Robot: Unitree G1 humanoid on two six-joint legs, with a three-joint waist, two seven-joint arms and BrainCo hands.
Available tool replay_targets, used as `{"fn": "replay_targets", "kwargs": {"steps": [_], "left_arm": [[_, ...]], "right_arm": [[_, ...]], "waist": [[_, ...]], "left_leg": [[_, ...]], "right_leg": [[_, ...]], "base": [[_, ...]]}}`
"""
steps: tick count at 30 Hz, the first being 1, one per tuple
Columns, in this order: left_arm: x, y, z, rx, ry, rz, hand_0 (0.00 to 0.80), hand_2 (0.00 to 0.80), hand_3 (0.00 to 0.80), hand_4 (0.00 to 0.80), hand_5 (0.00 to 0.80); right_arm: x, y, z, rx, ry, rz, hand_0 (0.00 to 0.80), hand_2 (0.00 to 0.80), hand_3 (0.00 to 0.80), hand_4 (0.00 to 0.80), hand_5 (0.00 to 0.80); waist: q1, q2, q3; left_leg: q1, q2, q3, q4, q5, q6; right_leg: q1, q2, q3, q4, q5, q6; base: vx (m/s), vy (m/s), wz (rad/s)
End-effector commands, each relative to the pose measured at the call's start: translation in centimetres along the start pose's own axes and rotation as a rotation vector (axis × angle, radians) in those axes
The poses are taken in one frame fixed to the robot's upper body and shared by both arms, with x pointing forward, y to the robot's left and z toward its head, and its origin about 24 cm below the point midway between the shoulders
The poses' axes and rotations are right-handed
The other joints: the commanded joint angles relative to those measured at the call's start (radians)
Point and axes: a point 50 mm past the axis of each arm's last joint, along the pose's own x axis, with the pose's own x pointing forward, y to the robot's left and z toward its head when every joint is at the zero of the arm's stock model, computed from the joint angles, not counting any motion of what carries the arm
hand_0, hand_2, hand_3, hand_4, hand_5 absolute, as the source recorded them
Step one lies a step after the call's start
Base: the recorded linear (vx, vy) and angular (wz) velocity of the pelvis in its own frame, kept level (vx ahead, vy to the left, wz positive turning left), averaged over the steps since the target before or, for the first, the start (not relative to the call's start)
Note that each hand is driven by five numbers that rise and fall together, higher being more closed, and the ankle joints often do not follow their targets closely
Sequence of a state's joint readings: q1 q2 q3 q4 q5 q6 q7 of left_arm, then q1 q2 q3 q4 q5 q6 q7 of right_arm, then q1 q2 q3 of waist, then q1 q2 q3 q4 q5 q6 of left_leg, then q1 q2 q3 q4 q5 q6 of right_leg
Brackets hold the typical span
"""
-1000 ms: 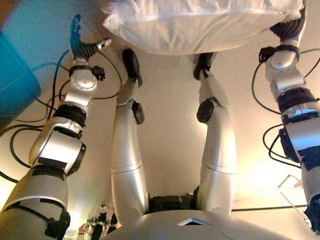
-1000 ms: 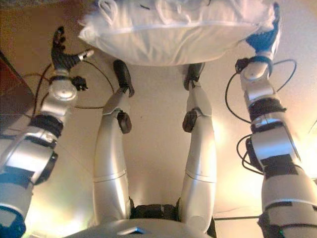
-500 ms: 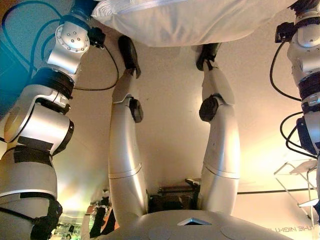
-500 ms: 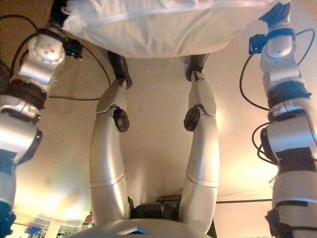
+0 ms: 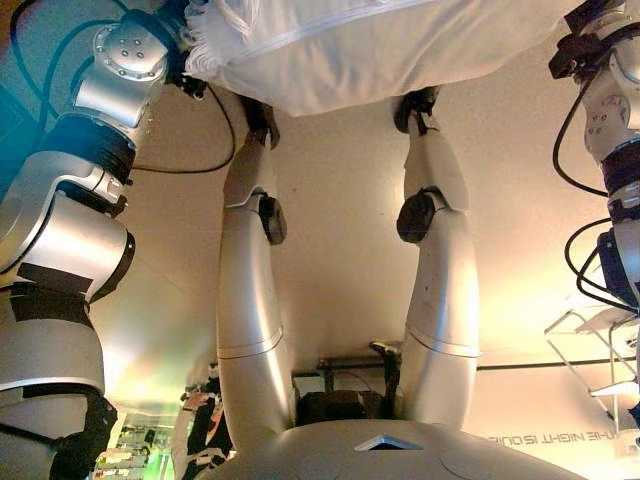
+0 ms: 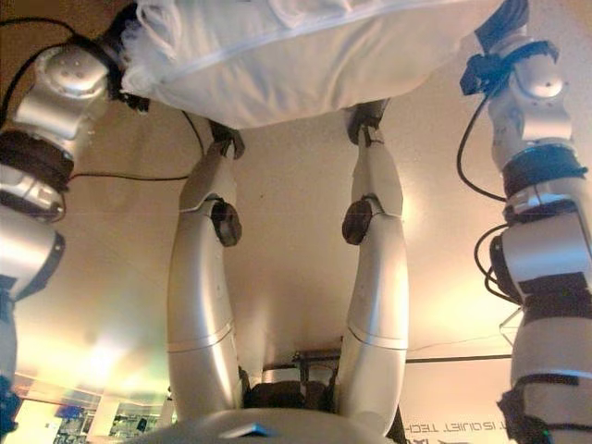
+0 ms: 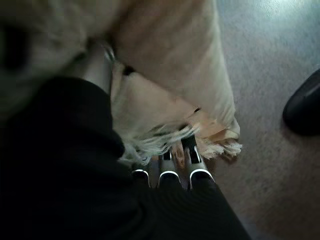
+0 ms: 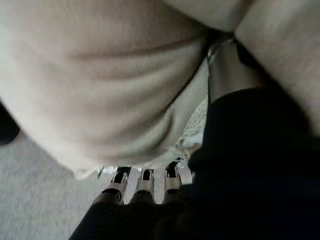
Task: Pick up the cushion and take it to the sofa
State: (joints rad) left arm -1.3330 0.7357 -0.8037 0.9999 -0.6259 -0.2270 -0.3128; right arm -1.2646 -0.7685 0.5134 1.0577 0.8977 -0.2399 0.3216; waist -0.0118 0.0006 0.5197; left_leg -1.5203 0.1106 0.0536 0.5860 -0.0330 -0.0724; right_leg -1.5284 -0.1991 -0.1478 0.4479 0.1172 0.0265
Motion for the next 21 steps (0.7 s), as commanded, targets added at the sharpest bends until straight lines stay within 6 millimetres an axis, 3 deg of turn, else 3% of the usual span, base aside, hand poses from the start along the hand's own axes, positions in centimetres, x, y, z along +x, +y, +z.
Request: {"fn": "replay_targets", "kwargs": {"steps": [1, 3, 4, 5, 15, 21], "left_arm": [[1.2, -3.3, 3.8, -0.055, -0.217, -0.177, 0.8, 0.8, 0.8, 0.8, 0.8], [1.2, -3.5, 4.1, -0.053, -0.23, -0.219, 0.8, 0.8, 0.8, 0.8, 0.8], [1.2, -3.5, 4.3, -0.045, -0.24, -0.231, 0.8, 0.8, 0.8, 0.8, 0.8], [1.2, -3.6, 4.4, -0.049, -0.247, -0.234, 0.8, 0.8, 0.8, 0.8, 0.8], [1.3, -3.9, 5.1, -0.151, -0.32, -0.204, 0.8, 0.8, 0.8, 0.8, 0.8], [0.5, -4.7, 3.1, -0.284, -0.358, -0.151, 0.8, 0.8, 0.8, 0.8, 0.8]], "right_arm": [[1.9, 4.8, 4.6, -0.013, -0.143, 0.33, 0.0, 0.0, 0.0, 0.0, 0.0], [1.9, 5.1, 4.7, 0.007, -0.149, 0.374, 0.0, 0.0, 0.0, 0.0, 0.0], [1.9, 5.3, 4.9, -0.002, -0.161, 0.396, 0.458, 0.458, 0.458, 0.458, 0.458], [1.9, 5.4, 5.1, -0.017, -0.166, 0.403, 0.8, 0.8, 0.8, 0.8, 0.8], [2.0, 6.4, 5.2, -0.07, -0.168, 0.435, 0.8, 0.8, 0.8, 0.8, 0.8], [1.0, 5.9, 2.7, -0.018, -0.141, 0.401, 0.8, 0.8, 0.8, 0.8, 0.8]], "waist": [[-0.013, 0.042, 0.0], [-0.013, 0.041, 0.0], [-0.013, 0.042, 0.0], [-0.013, 0.042, 0.0], [-0.016, 0.05, 0.0], [-0.014, 0.044, 0.0]], "left_leg": [[0.025, -0.042, -0.031, -0.085, 0.004, -0.006], [0.025, -0.043, -0.033, -0.09, 0.008, -0.007], [0.027, -0.046, -0.034, -0.094, 0.008, -0.009], [0.027, -0.047, -0.034, -0.095, 0.01, -0.009], [0.04, -0.051, -0.031, -0.101, 0.019, -0.014], [0.108, -0.048, -0.038, -0.12, 0.035, -0.02]], "right_leg": [[0.082, -0.012, 0.049, 0.015, -0.083, 0.135], [0.084, -0.01, 0.048, 0.008, -0.081, 0.137], [0.088, -0.009, 0.049, 0.002, -0.08, 0.139], [0.089, -0.008, 0.05, -0.001, -0.078, 0.14], [0.104, -0.006, 0.056, -0.021, -0.071, 0.139], [0.179, -0.002, 0.06, -0.041, -0.067, 0.136]], "base": [[0.0, 0.0, 0.0], [-0.002, -0.01, -0.02], [-0.007, -0.017, -0.06], [-0.01, -0.006, -0.06], [-0.001, 0.0, 0.0], [-0.005, -0.002, 0.03]]}}
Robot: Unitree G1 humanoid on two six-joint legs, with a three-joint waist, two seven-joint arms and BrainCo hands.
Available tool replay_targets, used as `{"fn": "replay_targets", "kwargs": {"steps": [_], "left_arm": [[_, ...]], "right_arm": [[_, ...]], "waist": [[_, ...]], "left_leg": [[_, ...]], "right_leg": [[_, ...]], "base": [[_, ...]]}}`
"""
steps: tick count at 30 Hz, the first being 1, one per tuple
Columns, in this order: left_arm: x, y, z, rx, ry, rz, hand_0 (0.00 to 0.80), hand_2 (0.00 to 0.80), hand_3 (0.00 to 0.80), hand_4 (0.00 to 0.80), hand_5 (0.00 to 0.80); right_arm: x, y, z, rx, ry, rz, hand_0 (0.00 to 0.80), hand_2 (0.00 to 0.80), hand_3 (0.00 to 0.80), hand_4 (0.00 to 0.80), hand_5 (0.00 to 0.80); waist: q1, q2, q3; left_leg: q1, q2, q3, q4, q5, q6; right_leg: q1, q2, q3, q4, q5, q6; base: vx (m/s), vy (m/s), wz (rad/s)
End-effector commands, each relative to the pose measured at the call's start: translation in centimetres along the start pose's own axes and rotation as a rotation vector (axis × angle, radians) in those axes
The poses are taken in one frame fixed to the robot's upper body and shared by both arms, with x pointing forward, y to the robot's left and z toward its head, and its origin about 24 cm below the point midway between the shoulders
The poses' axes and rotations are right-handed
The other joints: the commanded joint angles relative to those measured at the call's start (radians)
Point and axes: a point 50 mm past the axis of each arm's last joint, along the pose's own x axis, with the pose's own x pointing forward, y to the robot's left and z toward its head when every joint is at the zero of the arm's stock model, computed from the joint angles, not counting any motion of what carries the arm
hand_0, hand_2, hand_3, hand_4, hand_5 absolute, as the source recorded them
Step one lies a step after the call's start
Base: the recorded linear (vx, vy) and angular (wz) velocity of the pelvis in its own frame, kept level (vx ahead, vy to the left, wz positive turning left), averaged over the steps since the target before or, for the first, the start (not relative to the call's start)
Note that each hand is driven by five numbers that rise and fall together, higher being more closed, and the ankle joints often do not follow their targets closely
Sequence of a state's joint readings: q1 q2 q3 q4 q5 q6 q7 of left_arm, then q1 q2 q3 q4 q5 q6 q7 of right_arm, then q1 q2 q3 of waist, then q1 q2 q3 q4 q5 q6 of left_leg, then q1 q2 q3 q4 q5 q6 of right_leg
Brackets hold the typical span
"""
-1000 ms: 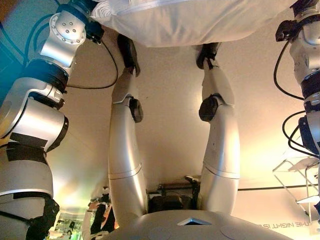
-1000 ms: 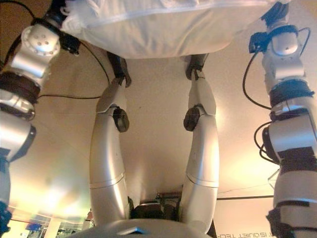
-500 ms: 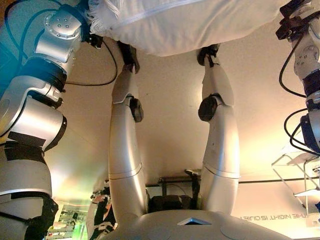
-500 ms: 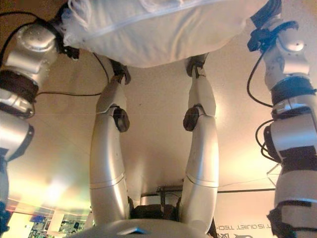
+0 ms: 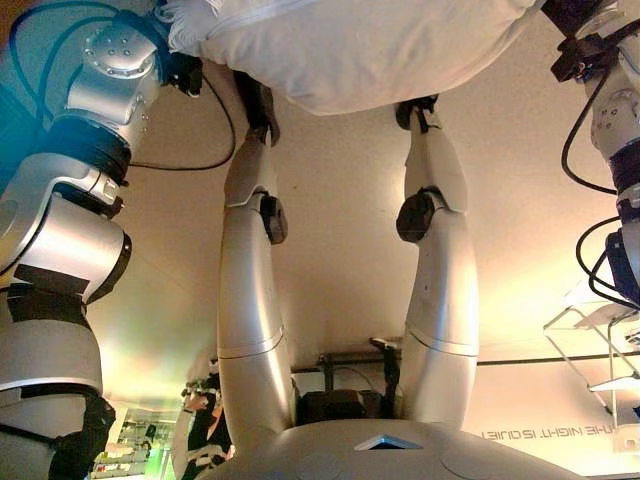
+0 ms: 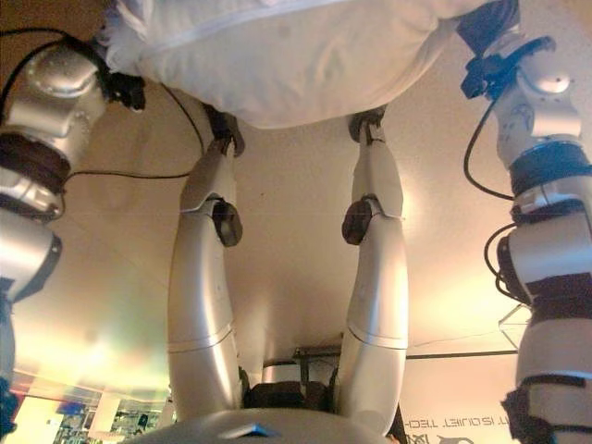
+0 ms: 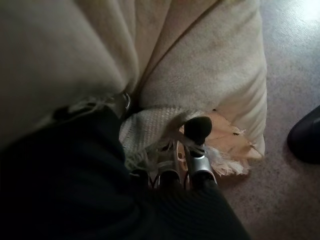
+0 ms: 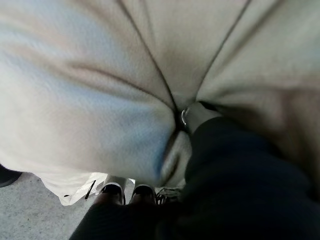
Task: Pick up the cushion and take it to the sofa
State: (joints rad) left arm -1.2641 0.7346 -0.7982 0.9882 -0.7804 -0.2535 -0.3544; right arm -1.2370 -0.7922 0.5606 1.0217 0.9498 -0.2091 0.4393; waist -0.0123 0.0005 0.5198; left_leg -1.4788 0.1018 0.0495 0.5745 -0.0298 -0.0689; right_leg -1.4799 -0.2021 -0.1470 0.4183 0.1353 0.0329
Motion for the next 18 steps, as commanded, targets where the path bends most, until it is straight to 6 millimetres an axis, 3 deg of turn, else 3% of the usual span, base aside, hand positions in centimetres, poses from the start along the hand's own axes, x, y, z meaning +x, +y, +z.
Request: {"fn": "replay_targets", "kwargs": {"steps": [1, 6, 7, 9, 14, 15, 18], "left_arm": [[1.0, -4.8, 3.3, -0.161, -0.339, -0.136, 0.8, 0.8, 0.8, 0.8, 0.8], [-2.7, -7.2, -1.7, -0.276, -0.395, -0.049, 0.8, 0.8, 0.8, 0.8, 0.8], [-3.5, -8.1, -2.6, -0.304, -0.392, -0.039, 0.8, 0.8, 0.8, 0.8, 0.8], [-5.1, -9.9, -4.0, -0.347, -0.397, -0.036, 0.8, 0.8, 0.8, 0.8, 0.8], [-7.7, -12.3, -5.0, -0.409, -0.41, -0.043, 0.8, 0.8, 0.8, 0.8, 0.8], [-8.1, -12.6, -5.0, -0.42, -0.413, -0.039, 0.8, 0.8, 0.8, 0.8, 0.8], [-9.1, -12.6, -4.8, -0.448, -0.444, 0.012, 0.8, 0.8, 0.8, 0.8, 0.8]], "right_arm": [[1.5, 5.0, 2.5, -0.033, -0.186, 0.261, 0.8, 0.8, 0.8, 0.8, 0.8], [-2.5, 6.1, -1.3, 0.086, -0.251, 0.266, 0.8, 0.8, 0.8, 0.8, 0.8], [-3.3, 6.7, -2.4, 0.099, -0.244, 0.268, 0.8, 0.8, 0.8, 0.8, 0.8], [-5.1, 7.9, -4.0, 0.126, -0.251, 0.264, 0.8, 0.8, 0.8, 0.8, 0.8], [-8.4, 9.5, -5.9, 0.214, -0.301, 0.234, 0.8, 0.8, 0.8, 0.8, 0.8], [-8.9, 9.8, -6.0, 0.222, -0.311, 0.229, 0.8, 0.8, 0.8, 0.8, 0.8], [-10.3, 11.2, -6.5, 0.246, -0.338, 0.22, 0.8, 0.8, 0.8, 0.8, 0.8]], "waist": [[-0.013, 0.042, 0.0], [-0.008, 0.026, 0.0], [-0.005, 0.023, 0.0], [0.001, 0.012, 0.0], [0.007, -0.017, 0.0], [0.001, -0.024, 0.0], [-0.006, -0.036, 0.0]], "left_leg": [[0.089, -0.038, -0.035, -0.108, 0.035, -0.025], [0.24, -0.033, -0.04, -0.11, 0.05, -0.029], [0.293, -0.03, -0.046, -0.1, 0.018, -0.037], [0.38, -0.024, -0.04, -0.096, 0.01, -0.035], [0.636, -0.034, -0.021, -0.17, -0.014, -0.012], [0.668, -0.045, -0.013, -0.194, 0.013, -0.001], [0.802, -0.065, -0.011, -0.24, -0.001, 0.012]], "right_leg": [[0.154, 0.0, 0.061, -0.009, -0.087, 0.129], [0.311, -0.011, 0.053, -0.011, -0.08, 0.129], [0.359, -0.008, 0.056, 0.001, -0.108, 0.135], [0.435, -0.018, 0.046, 0.01, -0.113, 0.135], [0.664, -0.025, 0.009, -0.071, -0.107, 0.136], [0.695, -0.024, 0.004, -0.097, -0.08, 0.128], [0.823, 0.008, 0.018, -0.128, -0.095, 0.115]], "base": [[0.005, -0.009, 0.08], [0.015, -0.04, 0.1], [0.084, -0.052, 0.14], [0.071, -0.08, 0.2], [0.068, -0.115, 0.25], [0.02, -0.119, 0.33], [0.039, -0.124, 0.26]]}}
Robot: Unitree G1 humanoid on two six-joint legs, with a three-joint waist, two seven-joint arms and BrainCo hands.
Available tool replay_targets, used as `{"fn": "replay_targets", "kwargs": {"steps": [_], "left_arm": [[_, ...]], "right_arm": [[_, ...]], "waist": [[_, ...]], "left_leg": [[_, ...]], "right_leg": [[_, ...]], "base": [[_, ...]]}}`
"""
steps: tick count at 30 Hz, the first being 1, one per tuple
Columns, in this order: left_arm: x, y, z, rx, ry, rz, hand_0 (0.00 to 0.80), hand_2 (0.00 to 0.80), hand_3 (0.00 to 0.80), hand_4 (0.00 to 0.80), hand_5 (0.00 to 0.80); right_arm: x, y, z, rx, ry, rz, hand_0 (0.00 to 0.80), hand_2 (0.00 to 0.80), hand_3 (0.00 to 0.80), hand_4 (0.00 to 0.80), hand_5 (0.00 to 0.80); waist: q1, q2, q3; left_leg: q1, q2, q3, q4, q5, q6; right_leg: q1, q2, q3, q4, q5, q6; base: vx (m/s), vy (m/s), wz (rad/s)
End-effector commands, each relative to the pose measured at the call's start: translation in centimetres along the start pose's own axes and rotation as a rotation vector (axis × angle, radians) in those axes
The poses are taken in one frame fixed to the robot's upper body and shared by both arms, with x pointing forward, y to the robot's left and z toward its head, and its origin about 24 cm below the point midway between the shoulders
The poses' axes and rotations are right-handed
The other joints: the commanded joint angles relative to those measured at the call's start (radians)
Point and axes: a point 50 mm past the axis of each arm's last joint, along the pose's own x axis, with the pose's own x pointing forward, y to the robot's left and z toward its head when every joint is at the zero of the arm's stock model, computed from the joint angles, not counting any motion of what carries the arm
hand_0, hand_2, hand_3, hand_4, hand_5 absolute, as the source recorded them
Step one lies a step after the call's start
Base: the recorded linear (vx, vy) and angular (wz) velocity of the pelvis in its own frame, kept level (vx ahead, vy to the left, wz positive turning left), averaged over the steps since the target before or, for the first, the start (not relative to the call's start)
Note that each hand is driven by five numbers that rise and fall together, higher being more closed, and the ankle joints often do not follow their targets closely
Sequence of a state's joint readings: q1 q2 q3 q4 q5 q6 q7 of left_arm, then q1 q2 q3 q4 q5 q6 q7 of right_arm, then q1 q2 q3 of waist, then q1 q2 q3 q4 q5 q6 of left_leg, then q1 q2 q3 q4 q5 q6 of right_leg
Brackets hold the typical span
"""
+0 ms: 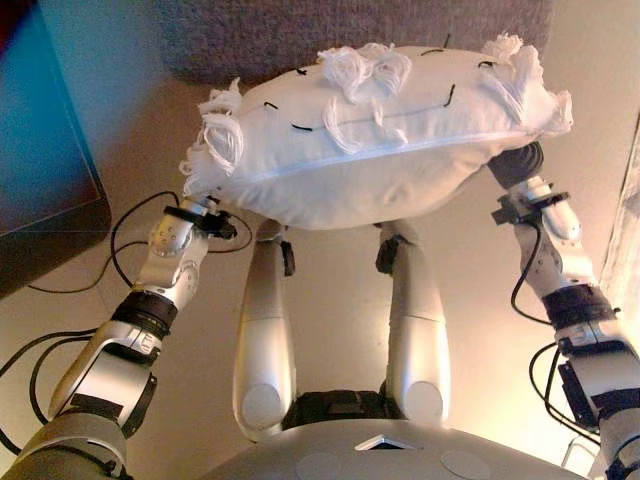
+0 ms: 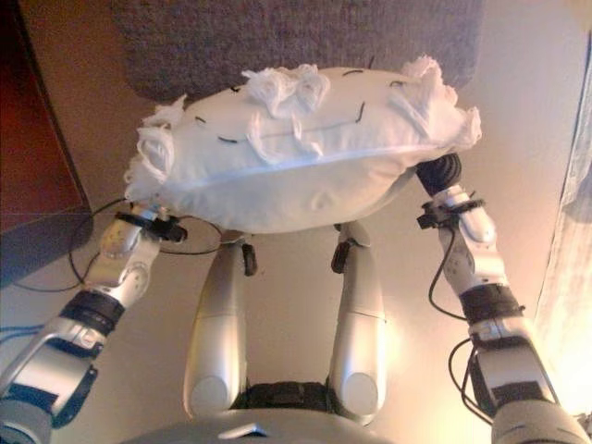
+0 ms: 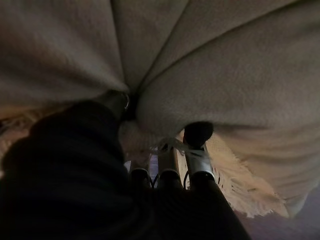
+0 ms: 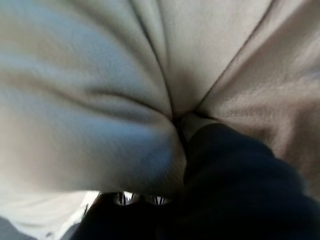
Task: Pick up the cushion and take it to the sofa
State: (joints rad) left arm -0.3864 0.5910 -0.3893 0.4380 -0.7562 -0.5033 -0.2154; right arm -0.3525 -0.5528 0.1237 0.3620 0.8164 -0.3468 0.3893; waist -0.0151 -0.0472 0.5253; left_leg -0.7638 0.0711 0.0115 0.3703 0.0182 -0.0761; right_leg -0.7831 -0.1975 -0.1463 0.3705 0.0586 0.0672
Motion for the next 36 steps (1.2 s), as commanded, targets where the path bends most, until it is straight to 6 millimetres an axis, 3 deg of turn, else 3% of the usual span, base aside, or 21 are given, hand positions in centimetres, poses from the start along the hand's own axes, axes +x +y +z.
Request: {"fn": "replay_targets", "kwargs": {"steps": [1, 3, 9, 17, 21, 24, 27, 29, 32, 36], "left_arm": [[2.1, -4.8, 4.8, -0.033, -0.316, -0.167, 0.8, 0.8, 0.8, 0.8, 0.8], [1.6, -5.0, 5.1, -0.045, -0.341, -0.155, 0.8, 0.8, 0.8, 0.8, 0.8], [-0.6, -5.3, 5.4, -0.133, -0.406, -0.085, 0.8, 0.8, 0.8, 0.8, 0.8], [-3.2, -6.0, 4.4, -0.219, -0.376, -0.026, 0.8, 0.8, 0.8, 0.8, 0.8], [-4.2, -5.6, 3.8, -0.222, -0.34, 0.014, 0.8, 0.8, 0.8, 0.8, 0.8], [-5.7, -4.8, 3.3, -0.208, -0.309, 0.092, 0.8, 0.8, 0.8, 0.8, 0.8], [-7.1, -3.8, 2.8, -0.213, -0.274, 0.179, 0.8, 0.8, 0.8, 0.8, 0.8], [-7.7, -3.4, 2.6, -0.214, -0.263, 0.196, 0.8, 0.8, 0.8, 0.8, 0.8], [-7.9, -3.2, 2.5, -0.207, -0.259, 0.211, 0.8, 0.8, 0.8, 0.8, 0.8], [-8.0, -3.2, 2.1, -0.188, -0.24, 0.253, 0.8, 0.8, 0.8, 0.8, 0.8]], "right_arm": [[1.9, 5.7, 4.1, -0.04, -0.271, 0.27, 0.8, 0.8, 0.8, 0.8, 0.8], [1.3, 6.0, 4.1, -0.045, -0.292, 0.264, 0.8, 0.8, 0.8, 0.8, 0.8], [-0.3, 6.7, 4.2, -0.018, -0.321, 0.268, 0.8, 0.8, 0.8, 0.8, 0.8], [-2.3, 7.9, 3.7, -0.007, -0.299, 0.264, 0.8, 0.8, 0.8, 0.8, 0.8], [-2.7, 8.1, 3.1, 0.023, -0.258, 0.256, 0.8, 0.8, 0.8, 0.8, 0.8], [-3.4, 8.4, 2.3, 0.057, -0.21, 0.264, 0.8, 0.8, 0.8, 0.8, 0.8], [-4.1, 8.6, 1.9, 0.088, -0.192, 0.263, 0.8, 0.8, 0.8, 0.8, 0.8], [-4.2, 8.6, 1.8, 0.093, -0.197, 0.253, 0.8, 0.8, 0.8, 0.8, 0.8], [-4.0, 9.0, 2.0, 0.092, -0.208, 0.27, 0.8, 0.8, 0.8, 0.8, 0.8], [-3.1, 9.9, 1.8, 0.085, -0.192, 0.312, 0.8, 0.8, 0.8, 0.8, 0.8]], "waist": [[-0.005, 0.01, -0.005], [-0.004, 0.011, -0.023], [0.028, 0.028, -0.145], [0.055, 0.033, -0.337], [0.06, 0.031, -0.377], [0.061, 0.017, -0.378], [0.064, 0.001, -0.351], [0.066, 0.004, -0.336], [0.082, 0.038, -0.322], [0.125, 0.088, -0.32]], "left_leg": [[0.122, -0.039, 0.023, -0.045, -0.052, 0.023], [0.172, -0.045, 0.016, -0.058, -0.059, 0.029], [0.39, -0.035, 0.034, -0.182, -0.051, 0.027], [0.654, -0.002, 0.02, -0.346, -0.01, 0.014], [0.72, 0.004, 0.017, -0.328, -0.029, 0.009], [0.729, 0.004, 0.034, -0.22, -0.07, 0.003], [0.657, 0.014, 0.059, 0.023, -0.031, 0.001], [0.631, 0.024, 0.088, 0.058, -0.019, 0.004], [0.625, 0.02, 0.08, -0.069, 0.063, -0.017], [0.61, 0.03, 0.016, -0.312, 0.21, -0.043]], "right_leg": [[0.159, 0.012, 0.026, -0.082, -0.028, 0.075], [0.205, 0.021, 0.036, -0.082, -0.047, 0.065], [0.43, 0.018, -0.034, -0.175, -0.078, 0.049], [0.732, 0.078, -0.076, -0.318, -0.099, 0.004], [0.807, 0.092, -0.085, -0.316, -0.122, -0.017], [0.848, 0.085, -0.087, -0.306, -0.131, -0.035], [0.887, 0.084, -0.087, -0.292, -0.138, -0.063], [0.908, 0.093, -0.091, -0.28, -0.149, -0.068], [0.942, 0.128, -0.088, -0.272, -0.178, -0.065], [1.01, 0.173, -0.051, -0.264, -0.235, -0.076]], "base": [[0.026, -0.134, 0.27], [0.02, -0.128, 0.23], [0.071, -0.066, 0.07], [0.163, -0.108, 0.15], [0.109, -0.098, 0.22], [0.063, -0.08, 0.07], [0.021, -0.113, 0.0], [0.048, -0.072, 0.04], [0.135, 0.013, 0.2], [0.336, 0.074, -0.11]]}}
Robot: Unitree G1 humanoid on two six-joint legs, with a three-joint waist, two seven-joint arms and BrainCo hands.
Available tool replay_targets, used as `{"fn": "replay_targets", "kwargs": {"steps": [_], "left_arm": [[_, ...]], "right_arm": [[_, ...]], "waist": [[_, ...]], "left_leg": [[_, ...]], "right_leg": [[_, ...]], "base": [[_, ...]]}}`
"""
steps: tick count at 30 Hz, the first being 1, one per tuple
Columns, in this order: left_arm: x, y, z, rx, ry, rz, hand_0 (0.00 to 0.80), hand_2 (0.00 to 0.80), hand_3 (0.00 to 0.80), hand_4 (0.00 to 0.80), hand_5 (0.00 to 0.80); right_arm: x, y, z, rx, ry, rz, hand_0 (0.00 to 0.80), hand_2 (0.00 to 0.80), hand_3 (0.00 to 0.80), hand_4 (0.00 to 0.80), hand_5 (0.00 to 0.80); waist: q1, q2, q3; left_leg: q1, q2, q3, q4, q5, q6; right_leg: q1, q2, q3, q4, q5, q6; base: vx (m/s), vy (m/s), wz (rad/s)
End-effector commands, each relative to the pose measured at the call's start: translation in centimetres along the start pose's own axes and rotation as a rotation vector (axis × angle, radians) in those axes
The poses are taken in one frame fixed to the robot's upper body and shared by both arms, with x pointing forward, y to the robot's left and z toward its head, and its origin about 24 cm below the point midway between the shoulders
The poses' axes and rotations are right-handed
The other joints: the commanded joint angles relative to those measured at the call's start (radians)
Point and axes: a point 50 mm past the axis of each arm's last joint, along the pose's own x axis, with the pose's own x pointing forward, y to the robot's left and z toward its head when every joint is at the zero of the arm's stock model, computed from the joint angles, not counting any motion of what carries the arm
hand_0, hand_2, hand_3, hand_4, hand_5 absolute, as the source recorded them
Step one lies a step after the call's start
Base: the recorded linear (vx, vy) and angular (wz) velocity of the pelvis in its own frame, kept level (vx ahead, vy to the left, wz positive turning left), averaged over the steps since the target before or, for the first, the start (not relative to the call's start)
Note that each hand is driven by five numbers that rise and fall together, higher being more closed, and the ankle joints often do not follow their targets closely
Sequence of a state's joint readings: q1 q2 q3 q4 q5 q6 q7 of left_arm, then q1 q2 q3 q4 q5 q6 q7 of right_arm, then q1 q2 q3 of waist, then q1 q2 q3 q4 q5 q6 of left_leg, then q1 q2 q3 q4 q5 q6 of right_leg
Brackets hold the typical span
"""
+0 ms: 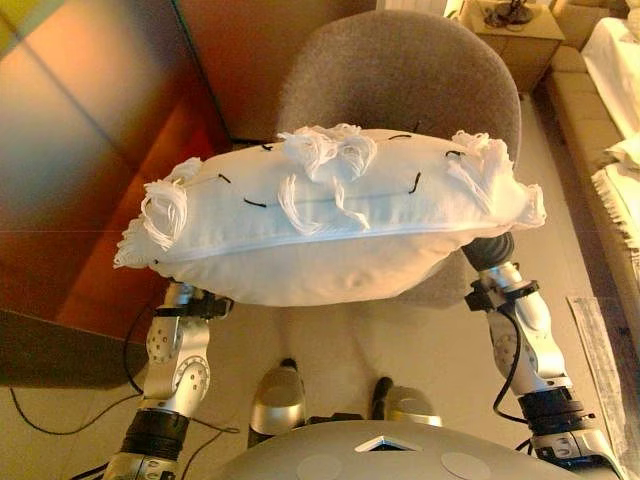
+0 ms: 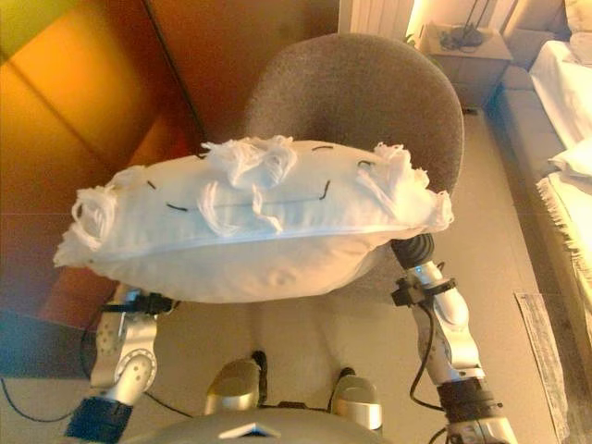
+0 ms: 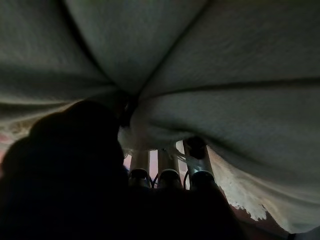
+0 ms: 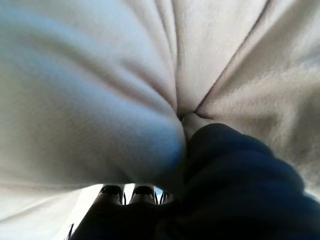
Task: Pick up the cushion and take it to the sofa
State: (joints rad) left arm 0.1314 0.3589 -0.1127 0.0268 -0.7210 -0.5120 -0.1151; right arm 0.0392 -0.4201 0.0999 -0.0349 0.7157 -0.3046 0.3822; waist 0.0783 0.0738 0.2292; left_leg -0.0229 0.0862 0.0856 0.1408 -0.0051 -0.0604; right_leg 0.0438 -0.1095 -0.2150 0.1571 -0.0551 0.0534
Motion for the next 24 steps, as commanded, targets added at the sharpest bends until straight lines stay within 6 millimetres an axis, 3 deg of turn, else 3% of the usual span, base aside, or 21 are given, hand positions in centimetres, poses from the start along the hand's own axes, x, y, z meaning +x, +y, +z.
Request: {"fn": "replay_targets", "kwargs": {"steps": [1, 3, 6, 10, 13, 16, 17, 21, 22, 24], "left_arm": [[1.2, -1.9, 2.3, 0.039, -0.144, -0.089, 0.8, 0.8, 0.8, 0.8, 0.8], [0.7, -1.7, 2.3, 0.057, -0.13, -0.073, 0.8, 0.8, 0.8, 0.8, 0.8], [0.3, -1.4, 2.3, 0.087, -0.12, -0.067, 0.8, 0.8, 0.8, 0.8, 0.8], [0.7, -1.6, 2.6, 0.112, -0.108, -0.115, 0.8, 0.8, 0.8, 0.8, 0.8], [1.2, -1.6, 2.7, 0.114, -0.088, -0.148, 0.8, 0.8, 0.8, 0.8, 0.8], [1.5, -1.6, 2.5, 0.142, -0.036, -0.2, 0.8, 0.8, 0.8, 0.8, 0.8], [1.5, -1.6, 2.5, 0.161, -0.028, -0.228, 0.8, 0.8, 0.8, 0.8, 0.8], [1.9, -1.7, 2.5, 0.209, 0.003, -0.287, 0.8, 0.8, 0.8, 0.8, 0.8], [2.1, -1.8, 2.5, 0.241, 0.006, -0.296, 0.8, 0.8, 0.8, 0.8, 0.8], [2.7, -1.8, 2.6, 0.274, 0.017, -0.318, 0.8, 0.8, 0.8, 0.8, 0.8]], "right_arm": [[3.7, 4.8, 3.2, -0.023, -0.212, 0.282, 0.8, 0.8, 0.8, 0.8, 0.8], [3.8, 5.4, 2.8, -0.006, -0.196, 0.289, 0.8, 0.8, 0.8, 0.8, 0.8], [3.9, 6.1, 2.3, 0.02, -0.166, 0.299, 0.8, 0.8, 0.8, 0.8, 0.8], [3.8, 5.8, 2.4, 0.038, -0.162, 0.287, 0.8, 0.8, 0.8, 0.8, 0.8], [3.9, 5.6, 2.4, 0.043, -0.169, 0.276, 0.8, 0.8, 0.8, 0.8, 0.8], [3.3, 5.1, 2.1, 0.081, -0.167, 0.219, 0.8, 0.8, 0.8, 0.8, 0.8], [3.0, 4.9, 2.0, 0.09, -0.167, 0.196, 0.8, 0.8, 0.8, 0.8, 0.8], [2.4, 5.2, 1.7, 0.1, -0.193, 0.176, 0.8, 0.8, 0.8, 0.8, 0.8], [2.5, 5.5, 1.6, 0.1, -0.197, 0.183, 0.8, 0.8, 0.8, 0.8, 0.8], [2.7, 5.3, 1.6, 0.11, -0.193, 0.173, 0.8, 0.8, 0.8, 0.8, 0.8]], "waist": [[0.044, -0.023, -0.027], [0.063, -0.012, -0.028], [0.081, 0.002, -0.023], [0.083, 0.009, -0.013], [0.082, -0.004, -0.027], [0.081, -0.04, -0.074], [0.084, -0.059, -0.096], [0.085, -0.088, -0.129], [0.078, -0.085, -0.131], [0.05, -0.081, -0.115]], "left_leg": [[-0.134, 0.019, -0.087, -0.125, 0.263, -0.062], [-0.137, 0.03, -0.148, -0.165, 0.304, -0.07], [-0.167, 0.057, -0.215, -0.224, 0.317, -0.076], [-0.176, 0.078, -0.23, -0.194, 0.313, -0.082], [-0.16, 0.068, -0.203, -0.178, 0.219, -0.07], [-0.176, 0.018, -0.182, -0.074, 0.14, -0.03], [-0.184, -0.005, -0.172, -0.048, 0.109, -0.004], [-0.194, -0.073, -0.149, 0.003, 0.046, 0.058], [-0.183, -0.076, -0.138, 0.002, 0.034, 0.067], [-0.15, -0.086, -0.128, -0.017, 0.036, 0.073]], "right_leg": [[0.199, 0.094, 0.034, -0.038, -0.143, -0.067], [0.214, 0.106, 0.067, 0.0, -0.182, -0.078], [0.22, 0.106, 0.113, 0.074, -0.242, -0.083], [0.242, 0.077, 0.13, 0.139, -0.299, -0.065], [0.257, 0.023, 0.119, 0.156, -0.293, -0.026], [0.31, -0.041, 0.109, 0.168, -0.215, 0.036], [0.321, -0.064, 0.103, 0.179, -0.146, 0.063], [0.27, -0.127, 0.107, 0.319, 0.064, 0.095], [0.222, -0.132, 0.12, 0.354, 0.096, 0.093], [0.125, -0.075, 0.116, 0.323, 0.031, 0.079]], "base": [[0.471, 0.096, -0.28], [0.449, 0.088, -0.19], [0.505, 0.113, -0.03], [0.479, 0.155, 0.0], [0.474, 0.204, -0.58], [0.519, 0.196, -0.61], [0.504, 0.182, -0.35], [0.402, 0.165, -0.18], [0.307, 0.136, -0.23], [0.307, 0.125, -0.31]]}}
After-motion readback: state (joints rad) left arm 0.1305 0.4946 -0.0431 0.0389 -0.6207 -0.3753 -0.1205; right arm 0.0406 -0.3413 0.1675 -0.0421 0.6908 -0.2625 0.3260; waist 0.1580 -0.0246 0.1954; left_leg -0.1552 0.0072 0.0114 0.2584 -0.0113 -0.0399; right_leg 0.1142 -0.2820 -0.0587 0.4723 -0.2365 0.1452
